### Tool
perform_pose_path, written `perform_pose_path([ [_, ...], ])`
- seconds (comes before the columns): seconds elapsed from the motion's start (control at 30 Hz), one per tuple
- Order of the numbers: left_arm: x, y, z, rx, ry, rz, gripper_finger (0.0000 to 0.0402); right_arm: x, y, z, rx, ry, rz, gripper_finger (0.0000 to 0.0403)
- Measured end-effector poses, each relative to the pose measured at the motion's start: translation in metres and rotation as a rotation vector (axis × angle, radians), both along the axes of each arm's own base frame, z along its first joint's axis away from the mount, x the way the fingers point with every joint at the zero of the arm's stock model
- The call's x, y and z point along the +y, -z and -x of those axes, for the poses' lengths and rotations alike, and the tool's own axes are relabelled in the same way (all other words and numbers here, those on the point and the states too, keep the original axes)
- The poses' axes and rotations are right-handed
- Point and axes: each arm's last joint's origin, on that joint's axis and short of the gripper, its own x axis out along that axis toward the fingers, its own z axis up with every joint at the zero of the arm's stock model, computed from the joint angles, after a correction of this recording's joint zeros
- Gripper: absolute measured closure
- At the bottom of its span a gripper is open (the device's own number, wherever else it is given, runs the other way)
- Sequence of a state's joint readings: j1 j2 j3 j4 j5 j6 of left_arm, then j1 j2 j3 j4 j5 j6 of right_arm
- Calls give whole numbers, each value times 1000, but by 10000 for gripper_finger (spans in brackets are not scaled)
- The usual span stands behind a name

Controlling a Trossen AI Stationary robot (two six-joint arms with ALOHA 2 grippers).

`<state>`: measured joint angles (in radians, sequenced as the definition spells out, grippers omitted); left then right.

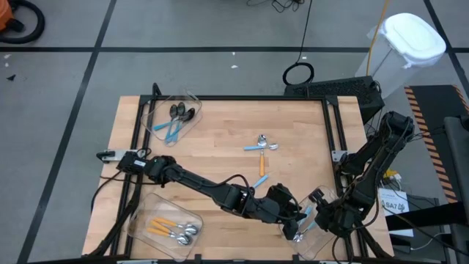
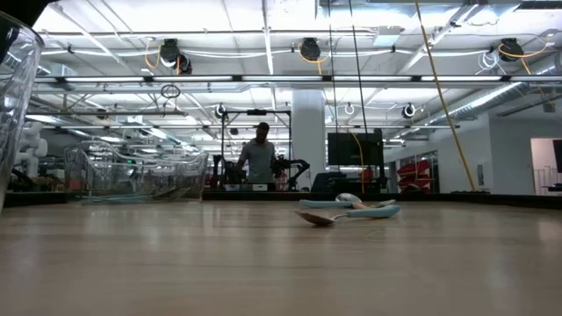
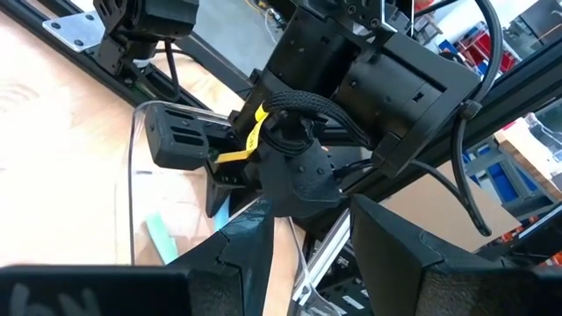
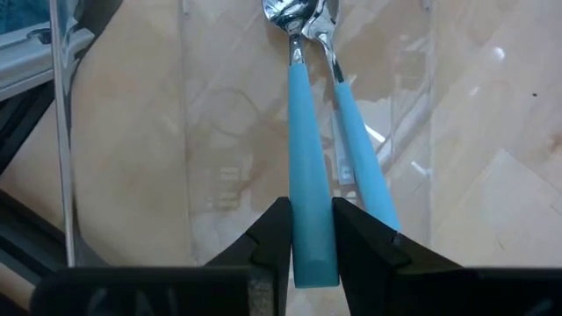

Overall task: Sort silverware by color (type)
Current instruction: Put the light blue spoon into the bottom right transparent bin

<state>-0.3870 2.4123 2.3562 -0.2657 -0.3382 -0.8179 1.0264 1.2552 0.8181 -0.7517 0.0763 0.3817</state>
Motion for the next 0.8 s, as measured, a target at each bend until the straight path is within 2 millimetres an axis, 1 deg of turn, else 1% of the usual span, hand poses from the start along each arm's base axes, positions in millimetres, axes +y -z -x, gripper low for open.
perform_pose_path([
  [0.13,0,0,0,1,0,-2,252,0,0,0,-5,25,0,336],
  [0.27,0,0,0,1,1,-2,252,-3,7,1,-1,88,10,336],
  [0.43,0,1,0,12,1,-8,252,-3,12,1,1,120,-15,335],
  [0.6,0,5,2,53,1,-21,252,-3,12,1,-2,131,-23,333],
  [0.8,-3,5,3,56,4,-9,252,-2,12,0,-6,132,-34,333],
])
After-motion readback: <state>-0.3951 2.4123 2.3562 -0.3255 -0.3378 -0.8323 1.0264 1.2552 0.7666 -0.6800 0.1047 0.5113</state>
